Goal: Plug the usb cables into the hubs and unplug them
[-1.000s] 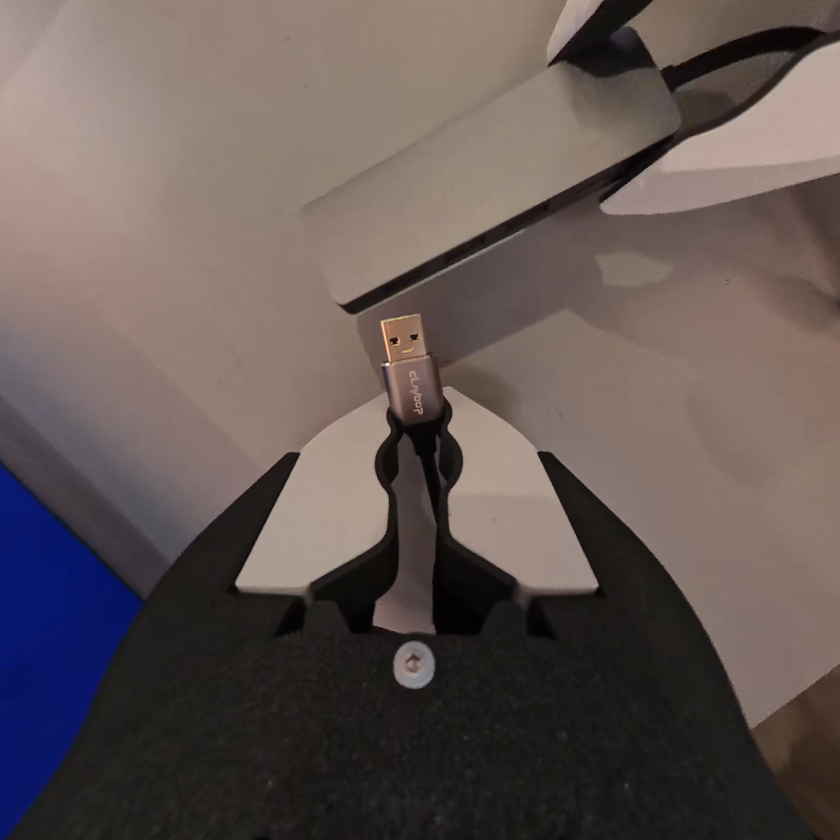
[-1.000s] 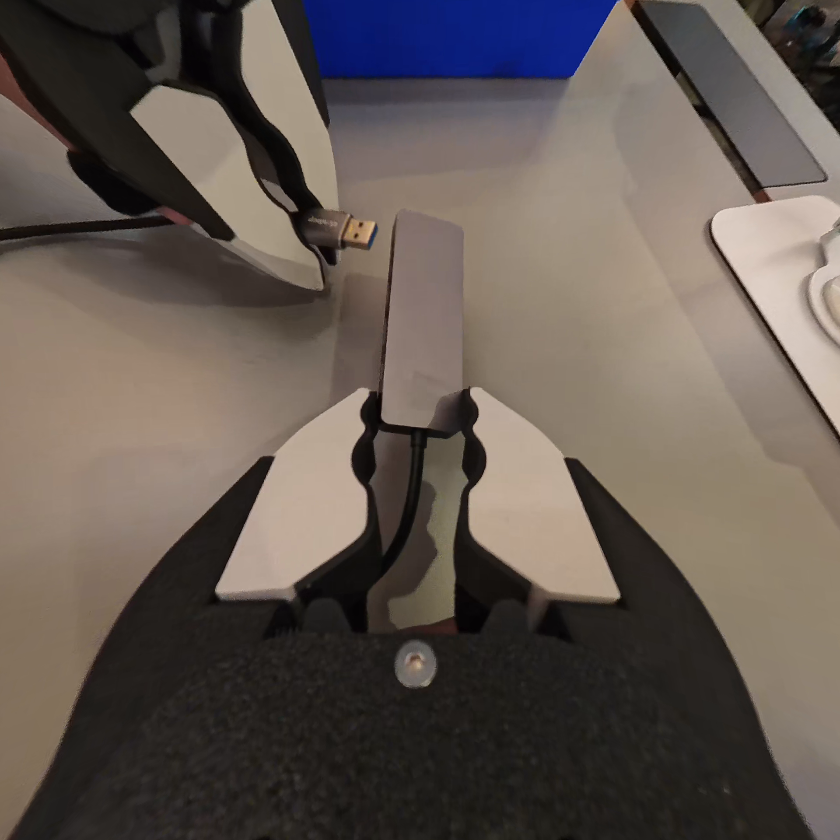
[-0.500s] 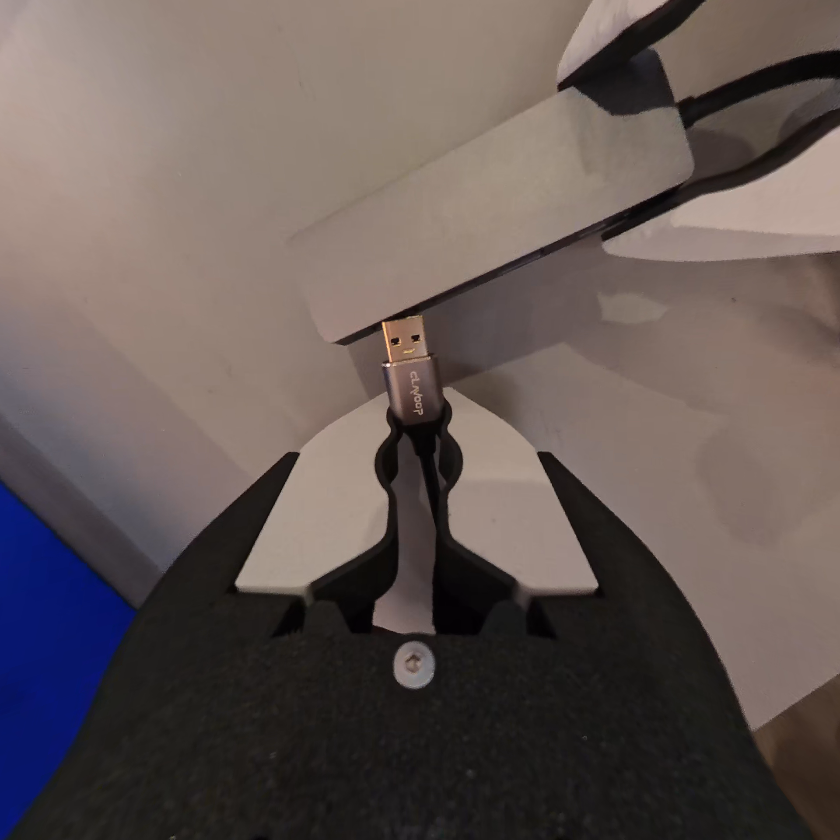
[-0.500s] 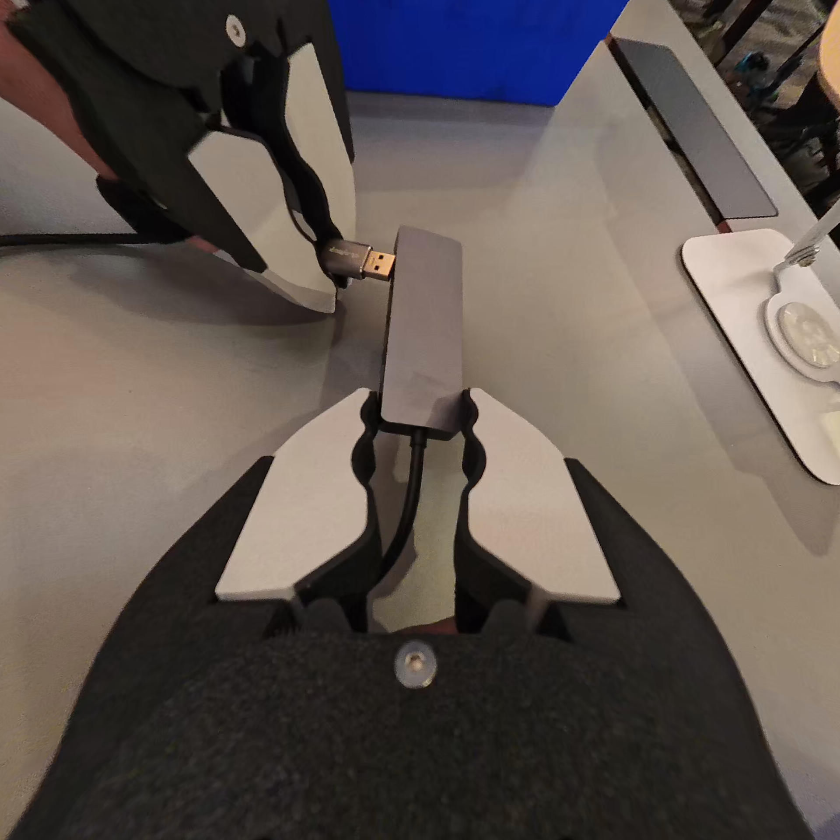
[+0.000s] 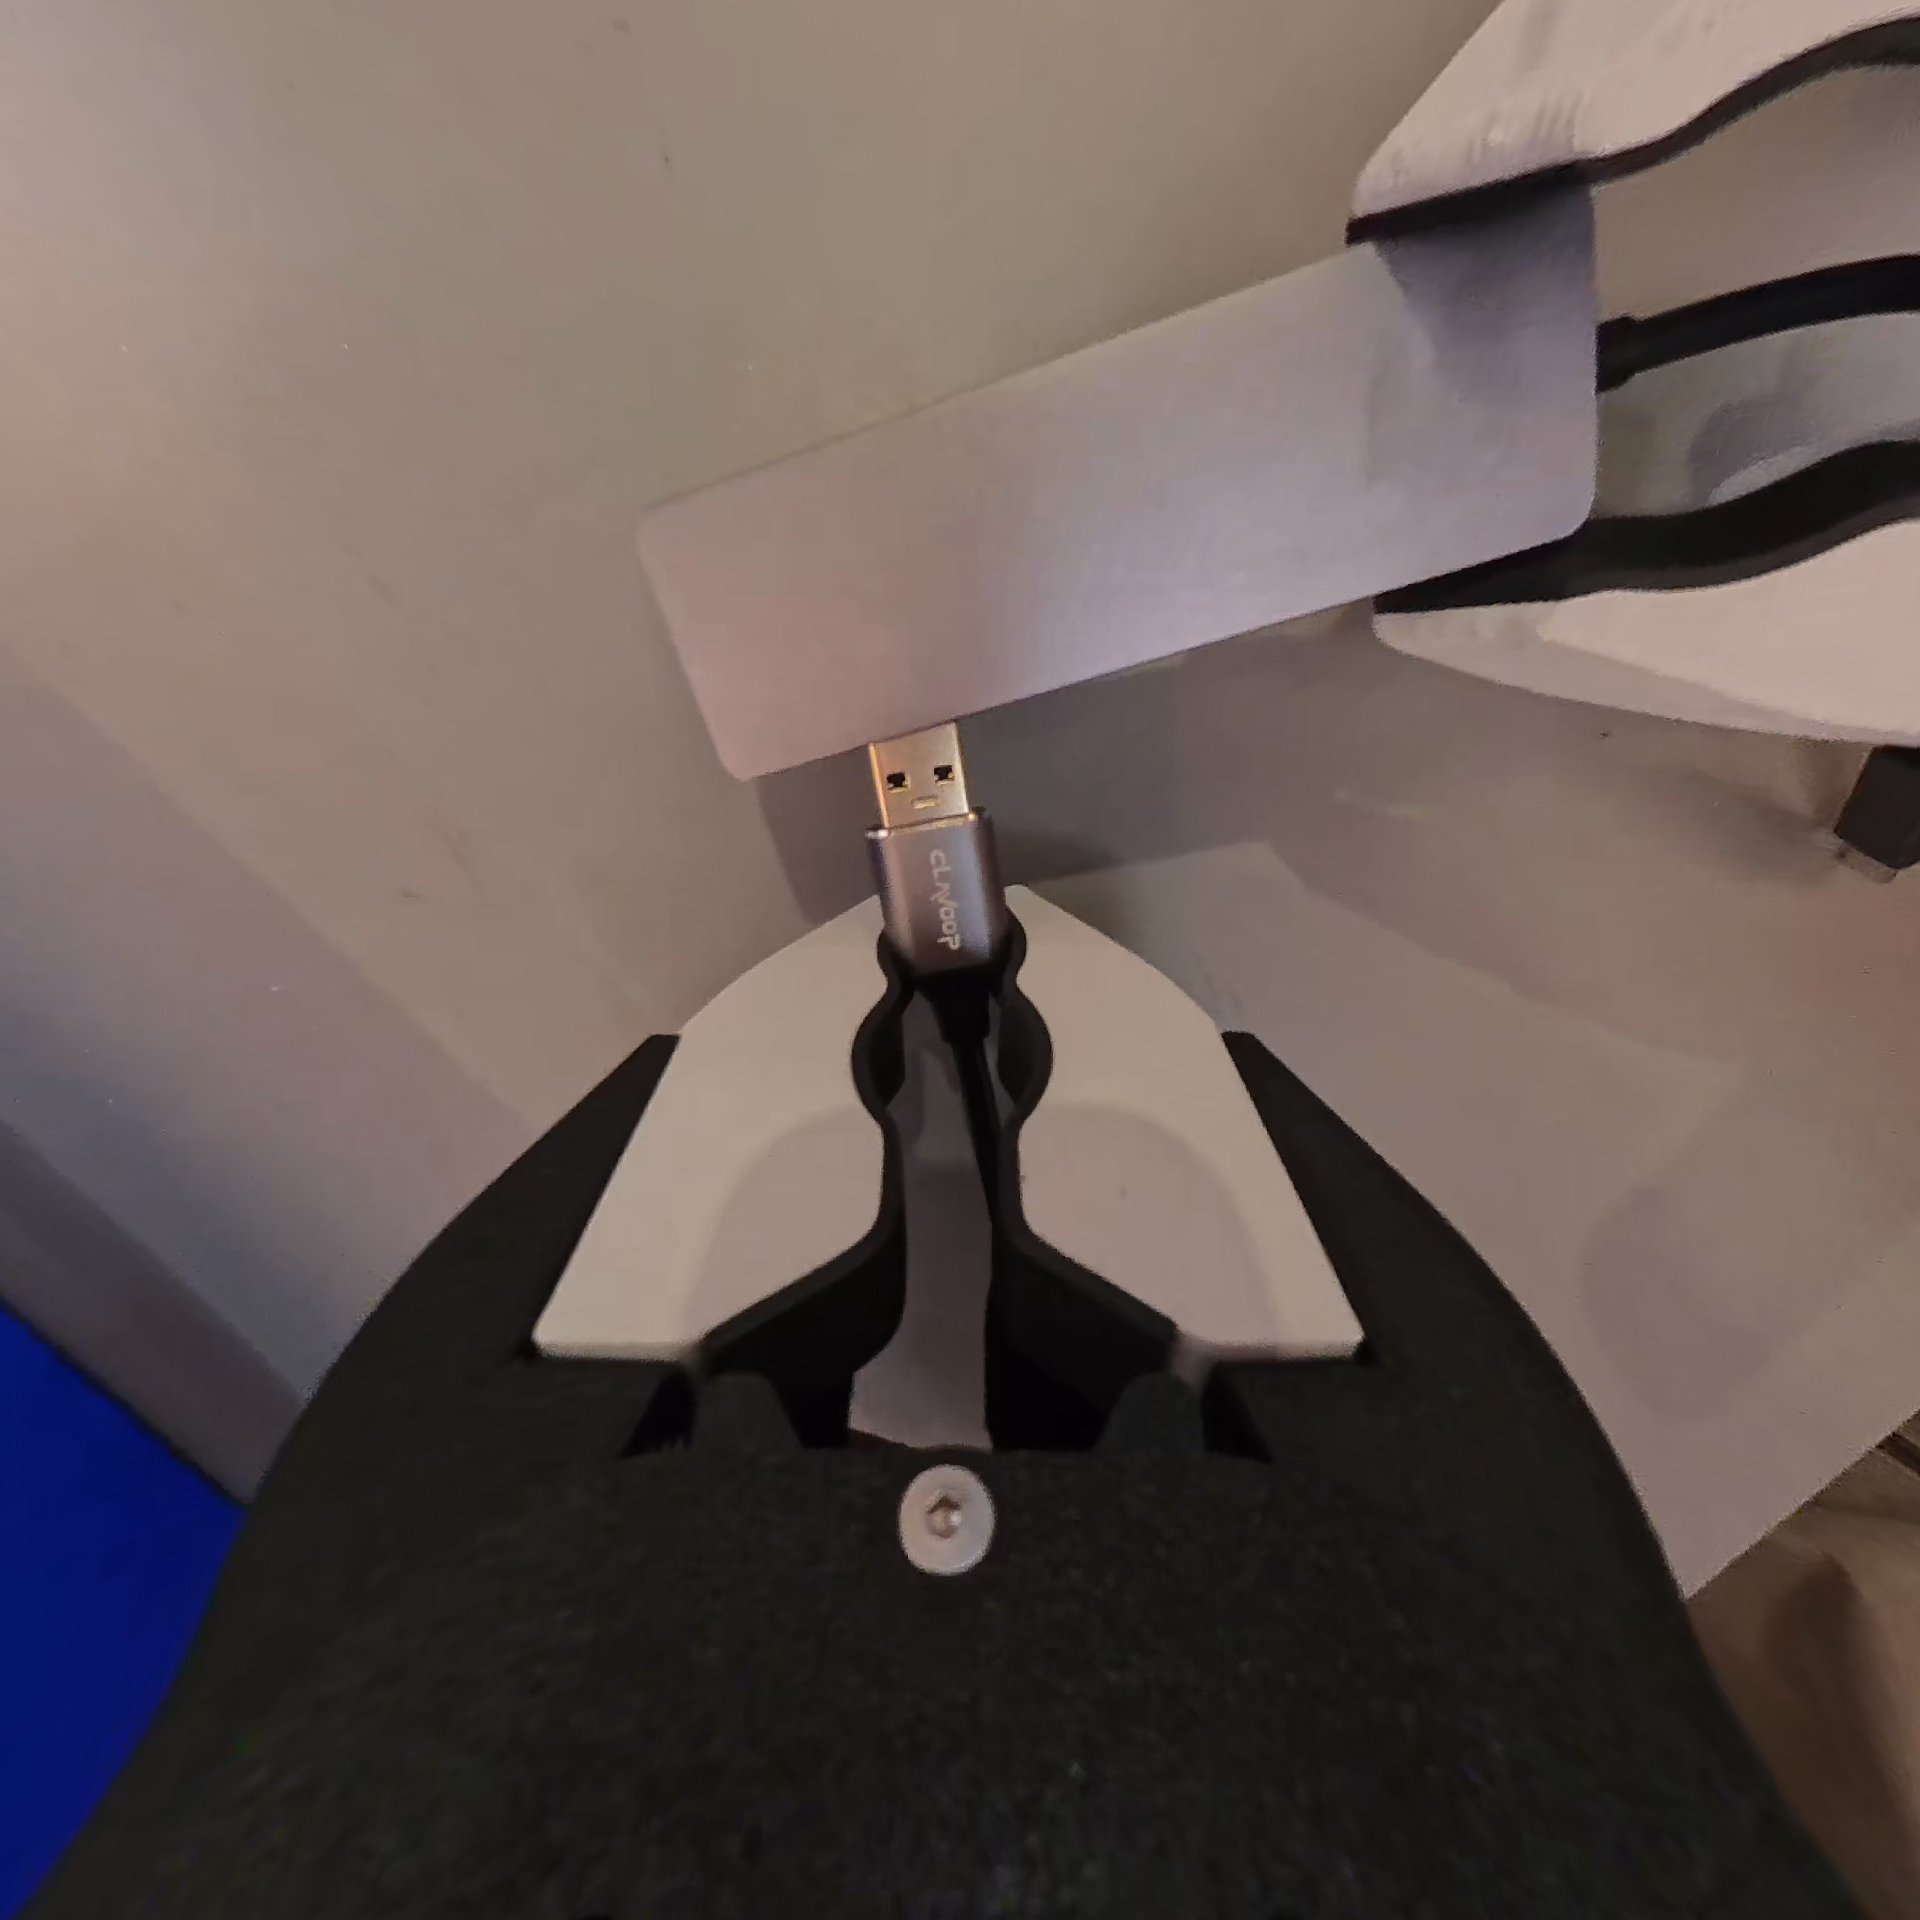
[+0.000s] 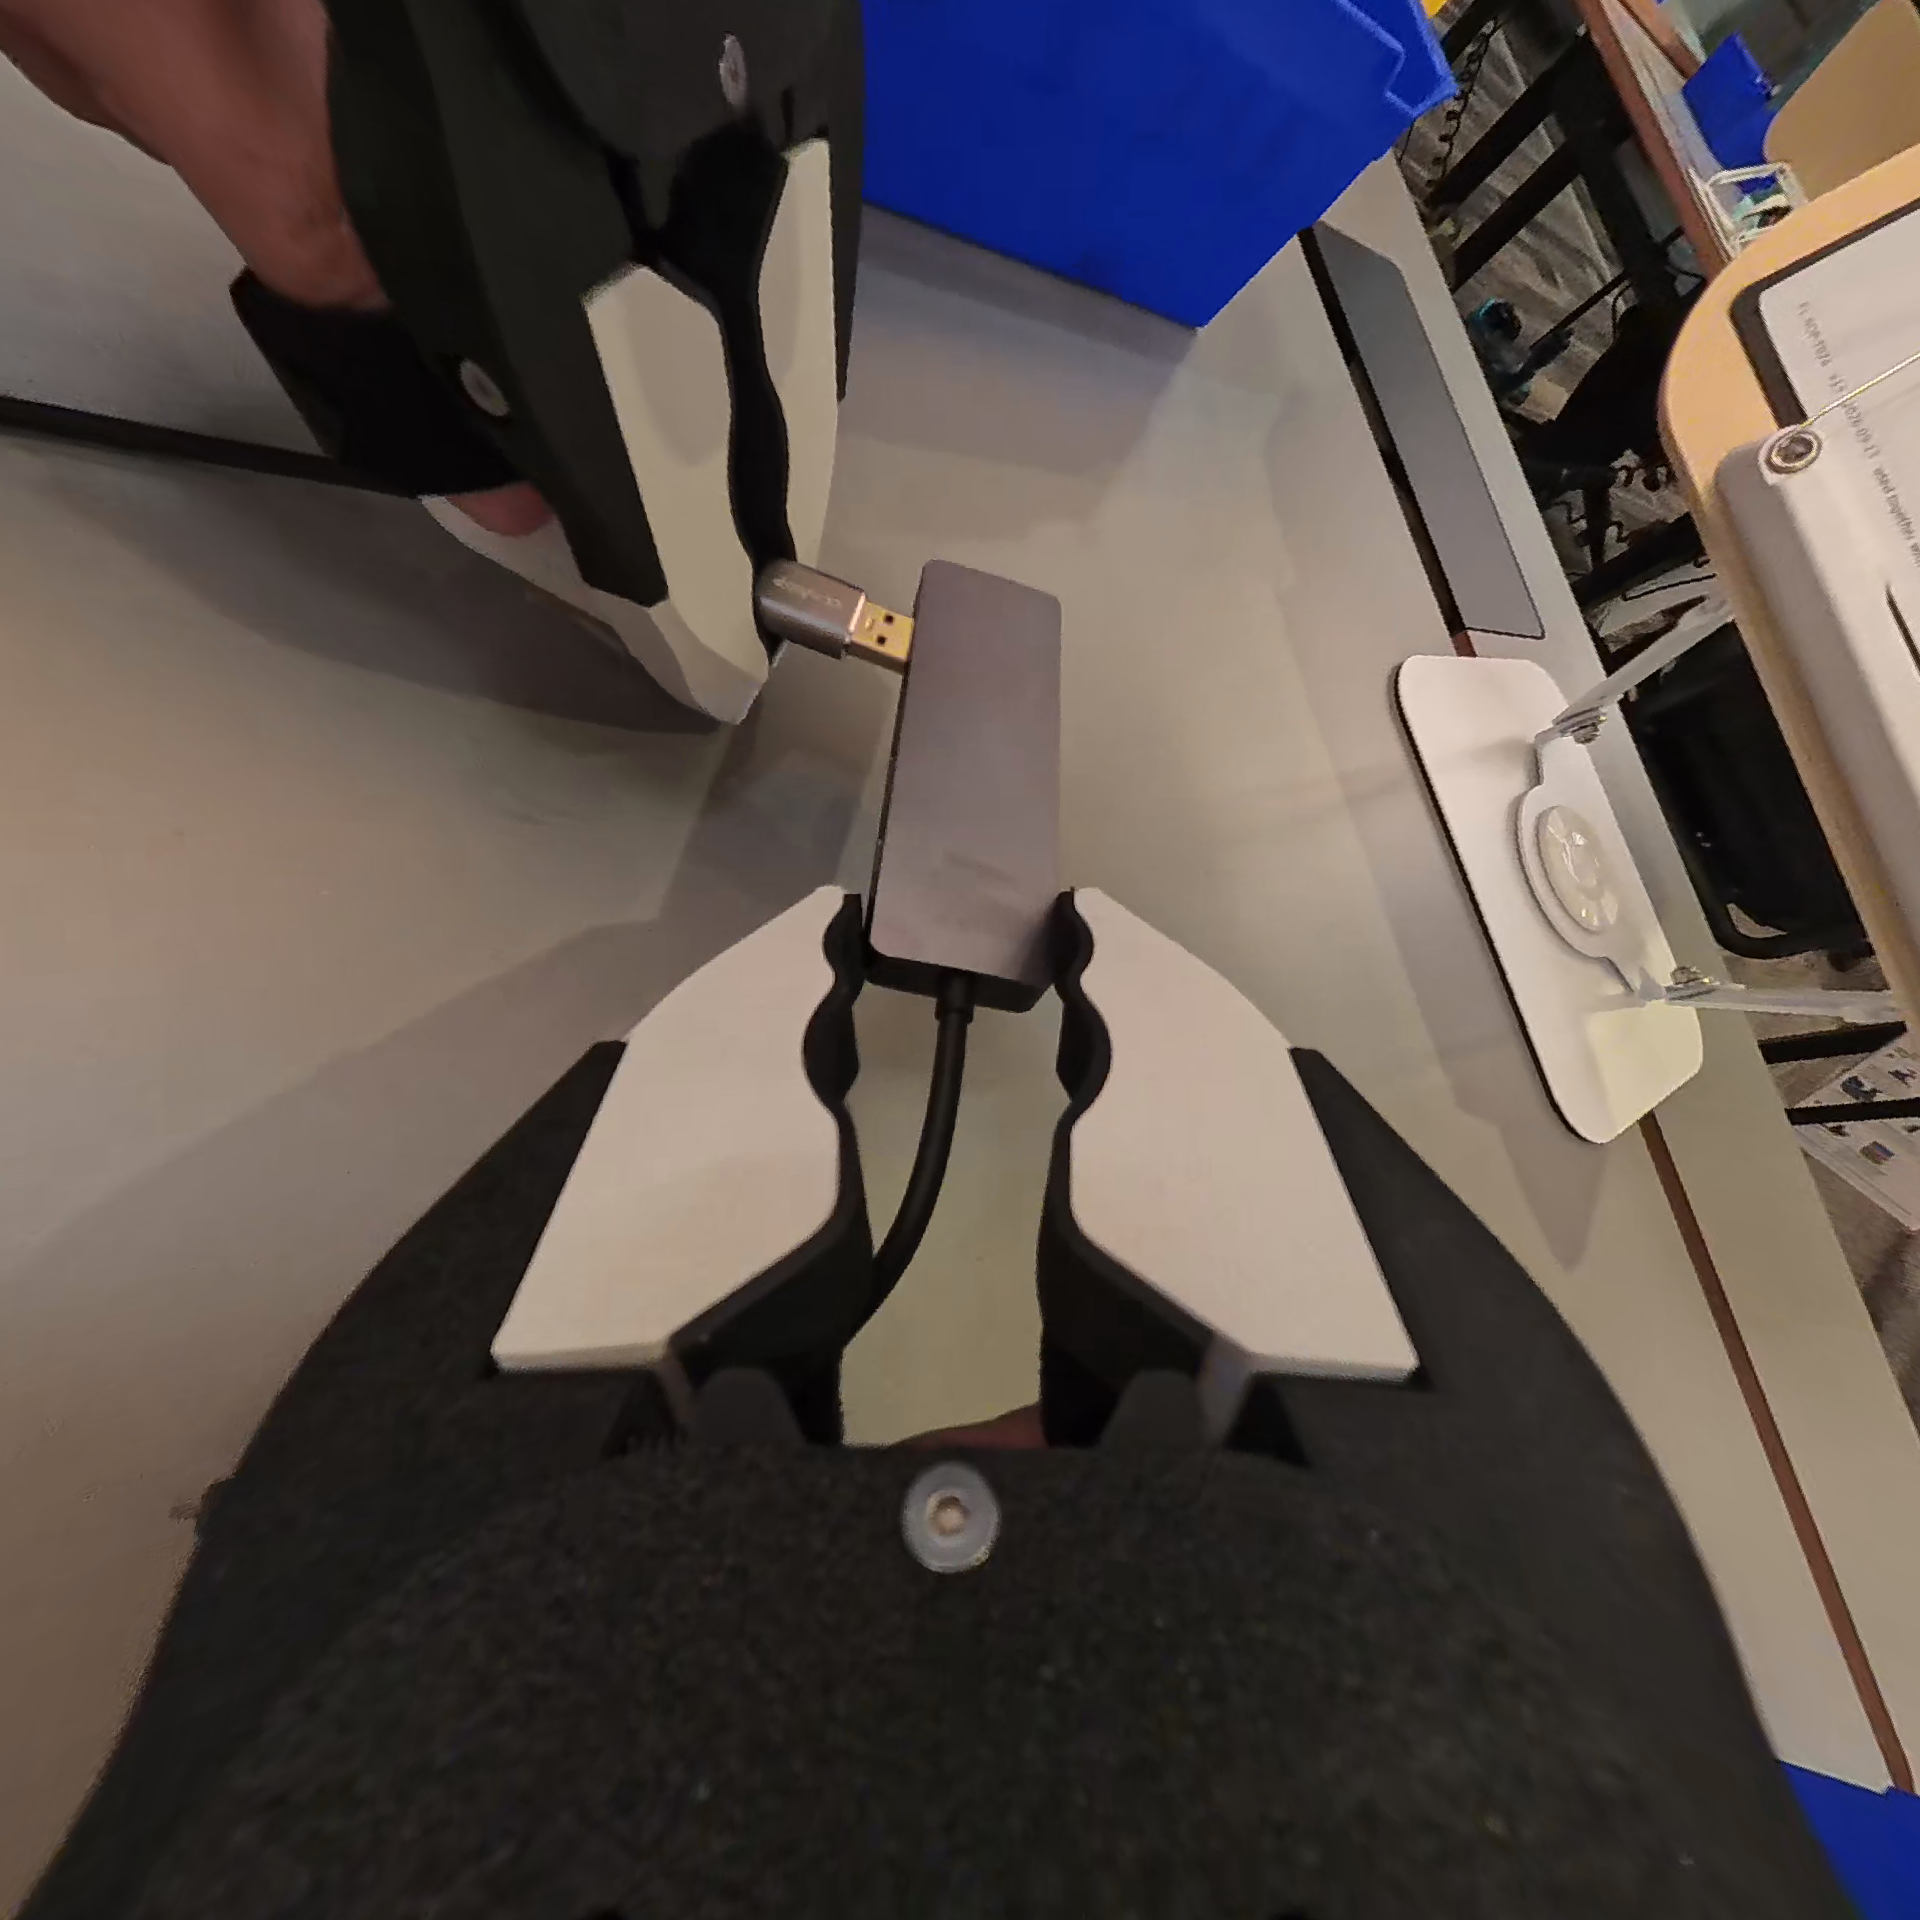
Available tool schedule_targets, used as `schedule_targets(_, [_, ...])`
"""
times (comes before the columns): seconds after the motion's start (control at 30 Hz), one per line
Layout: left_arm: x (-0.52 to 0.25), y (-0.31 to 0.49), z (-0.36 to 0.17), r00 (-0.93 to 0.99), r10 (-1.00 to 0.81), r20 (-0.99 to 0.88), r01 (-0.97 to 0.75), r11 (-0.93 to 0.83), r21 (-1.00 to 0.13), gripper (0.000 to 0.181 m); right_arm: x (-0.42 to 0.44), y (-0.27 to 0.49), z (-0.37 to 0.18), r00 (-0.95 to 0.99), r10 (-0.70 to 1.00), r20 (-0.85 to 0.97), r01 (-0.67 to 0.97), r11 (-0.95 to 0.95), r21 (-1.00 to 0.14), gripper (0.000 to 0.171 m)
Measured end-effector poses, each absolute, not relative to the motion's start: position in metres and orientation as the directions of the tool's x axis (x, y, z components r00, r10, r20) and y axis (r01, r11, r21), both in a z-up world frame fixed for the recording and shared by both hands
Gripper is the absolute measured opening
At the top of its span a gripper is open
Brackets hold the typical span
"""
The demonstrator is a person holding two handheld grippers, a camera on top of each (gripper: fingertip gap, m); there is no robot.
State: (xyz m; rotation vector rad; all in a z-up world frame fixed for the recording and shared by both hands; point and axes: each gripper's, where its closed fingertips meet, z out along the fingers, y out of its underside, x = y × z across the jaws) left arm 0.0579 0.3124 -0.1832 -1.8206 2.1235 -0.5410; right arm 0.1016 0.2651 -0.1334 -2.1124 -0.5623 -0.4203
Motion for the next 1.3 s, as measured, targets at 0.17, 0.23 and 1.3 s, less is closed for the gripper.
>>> schedule_targets(0.17, [0.0583, 0.3151, -0.1844, -0.140, -0.990, 0.015, -0.876, 0.117, -0.468, 0.013, 0.1001, 0.2638, -0.1306, 0.869, 0.233, 0.436, 0.491, -0.500, -0.713, 0.035])
schedule_targets(0.23, [0.0588, 0.3147, -0.1843, -0.138, -0.990, 0.006, -0.877, 0.120, -0.465, 0.013, 0.1010, 0.2641, -0.1311, 0.876, 0.229, 0.424, 0.480, -0.501, -0.721, 0.035])
schedule_targets(1.3, [0.0591, 0.3088, -0.1827, -0.169, -0.980, 0.109, -0.876, 0.099, -0.472, 0.012, 0.0953, 0.2628, -0.1277, 0.746, 0.296, 0.596, 0.663, -0.412, -0.625, 0.035])
